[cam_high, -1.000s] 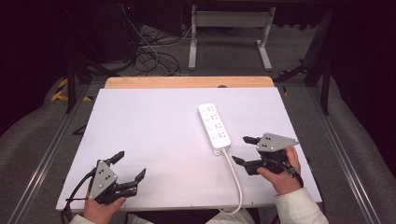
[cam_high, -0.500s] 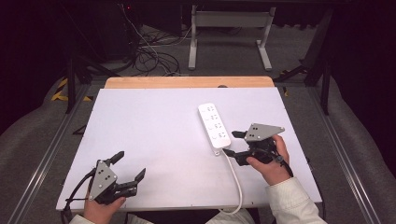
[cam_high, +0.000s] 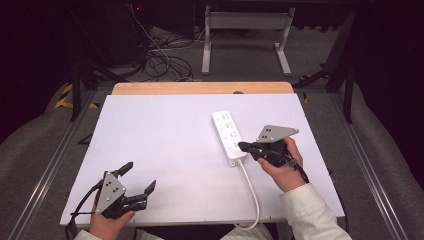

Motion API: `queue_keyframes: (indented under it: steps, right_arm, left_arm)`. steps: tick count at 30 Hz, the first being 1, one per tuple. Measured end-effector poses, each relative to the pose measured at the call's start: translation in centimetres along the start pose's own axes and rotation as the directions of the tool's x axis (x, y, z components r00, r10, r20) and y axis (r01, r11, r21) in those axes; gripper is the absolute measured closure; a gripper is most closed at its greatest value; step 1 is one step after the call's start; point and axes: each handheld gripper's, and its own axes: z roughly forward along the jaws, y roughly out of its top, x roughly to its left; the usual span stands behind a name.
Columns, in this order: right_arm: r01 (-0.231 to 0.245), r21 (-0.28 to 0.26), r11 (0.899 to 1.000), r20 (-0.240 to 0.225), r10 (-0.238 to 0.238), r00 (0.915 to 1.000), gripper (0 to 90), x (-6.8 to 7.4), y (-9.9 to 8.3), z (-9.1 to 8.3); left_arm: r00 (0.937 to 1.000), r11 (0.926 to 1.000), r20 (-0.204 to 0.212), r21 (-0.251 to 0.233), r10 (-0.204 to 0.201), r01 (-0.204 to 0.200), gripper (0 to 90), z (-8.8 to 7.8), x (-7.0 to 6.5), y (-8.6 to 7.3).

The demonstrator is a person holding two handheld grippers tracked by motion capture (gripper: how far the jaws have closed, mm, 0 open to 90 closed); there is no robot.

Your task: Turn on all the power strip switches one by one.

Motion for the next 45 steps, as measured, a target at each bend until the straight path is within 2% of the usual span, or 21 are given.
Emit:
queue_keyframes:
  steps: [1, 4, 9, 12, 17, 20, 24, 32, 45]
  right_arm:
    - [-0.008, 0.008, 1.000, 0.000, 0.008, 1.0000, 90.0, -0.3, 0.2, 0.4]
    - [-0.020, 0.022, 1.000, -0.014, 0.020, 0.9997, 90.0, -0.6, 0.3, 0.9]
    - [-0.092, 0.071, 0.993, -0.051, 0.095, 0.9941, 90.0, -1.1, 0.6, 2.3]
    - [-0.110, 0.099, 0.989, -0.045, 0.115, 0.9923, 90.0, -1.5, 0.6, 3.3]
    - [-0.121, 0.126, 0.985, -0.023, 0.124, 0.9920, 90.0, -2.2, 0.3, 5.3]
    - [-0.123, 0.137, 0.983, -0.018, 0.127, 0.9918, 90.0, -2.3, 0.2, 5.9]
    - [-0.135, 0.162, 0.977, 0.017, 0.134, 0.9908, 90.0, -2.6, -0.2, 7.1]
    - [-0.122, 0.185, 0.975, 0.009, 0.123, 0.9924, 90.0, -2.8, -0.5, 8.0]
    - [-0.113, 0.238, 0.965, 0.022, 0.111, 0.9936, 90.0, -2.9, -1.4, 9.3]
  left_arm:
    - [0.9999, 0.9999, -0.004, -0.001, 0.012, -0.012, 14.6, 0.0, 0.1, 0.0]
    - [0.9999, 0.9999, -0.005, -0.001, 0.012, -0.012, 14.7, 0.0, 0.0, 0.0]
    - [1.0000, 1.0000, 0.000, 0.000, 0.002, -0.002, 14.7, 0.0, 0.0, 0.0]
    - [1.0000, 1.0000, 0.001, 0.001, -0.001, 0.001, 14.7, 0.0, 0.0, 0.0]
    - [1.0000, 1.0000, 0.000, 0.003, 0.000, 0.000, 14.8, 0.0, 0.0, 0.0]
    - [1.0000, 1.0000, -0.001, 0.005, 0.001, -0.001, 14.9, 0.0, 0.0, 0.0]
    - [1.0000, 1.0000, -0.001, 0.008, 0.001, -0.001, 14.9, 0.1, 0.0, 0.0]
    - [1.0000, 0.9999, -0.004, 0.014, 0.004, -0.004, 15.1, 0.1, 0.1, -0.1]
    - [1.0000, 0.9998, -0.002, 0.018, 0.000, 0.000, 15.2, 0.2, 0.1, -0.1]
